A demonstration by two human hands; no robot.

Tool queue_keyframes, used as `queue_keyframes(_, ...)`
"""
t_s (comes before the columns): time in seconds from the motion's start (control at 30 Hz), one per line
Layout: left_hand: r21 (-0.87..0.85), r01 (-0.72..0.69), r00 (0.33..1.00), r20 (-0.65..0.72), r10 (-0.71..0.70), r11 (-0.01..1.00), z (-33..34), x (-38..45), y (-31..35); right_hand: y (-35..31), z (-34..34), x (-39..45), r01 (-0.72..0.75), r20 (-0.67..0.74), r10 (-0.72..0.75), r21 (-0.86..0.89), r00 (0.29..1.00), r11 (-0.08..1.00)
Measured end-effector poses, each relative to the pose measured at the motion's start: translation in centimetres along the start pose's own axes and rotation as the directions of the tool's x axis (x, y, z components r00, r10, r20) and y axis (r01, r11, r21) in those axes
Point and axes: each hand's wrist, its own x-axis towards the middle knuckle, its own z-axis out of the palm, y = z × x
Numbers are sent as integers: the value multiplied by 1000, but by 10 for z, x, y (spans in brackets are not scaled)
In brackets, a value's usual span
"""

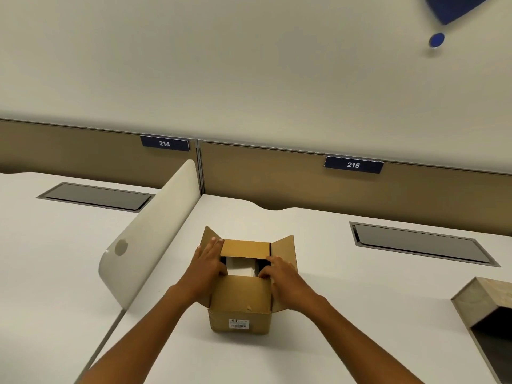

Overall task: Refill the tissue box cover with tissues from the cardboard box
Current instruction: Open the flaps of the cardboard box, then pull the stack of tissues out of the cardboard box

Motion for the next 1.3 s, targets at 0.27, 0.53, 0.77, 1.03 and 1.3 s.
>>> queue_keyframes(0.27,-559,2,991,111,72,829,-43,-20,4,-23,-48,-32,28,283,-126,327,951,944)
queue_keyframes(0.53,-310,-96,925,323,199,946,-3,-46,18,-33,-22,-52,101,390,-151,145,908,984)
queue_keyframes(0.77,-443,79,947,312,71,893,3,-35,19,-29,-9,-37,-43,327,-46,262,944,964)
queue_keyframes(1.03,-785,484,874,415,-251,387,24,19,23,-31,1,31,-575,429,396,705,812,414)
queue_keyframes(1.3,-702,670,740,610,-282,240,34,51,23,-42,25,65,-717,523,511,617,682,326)
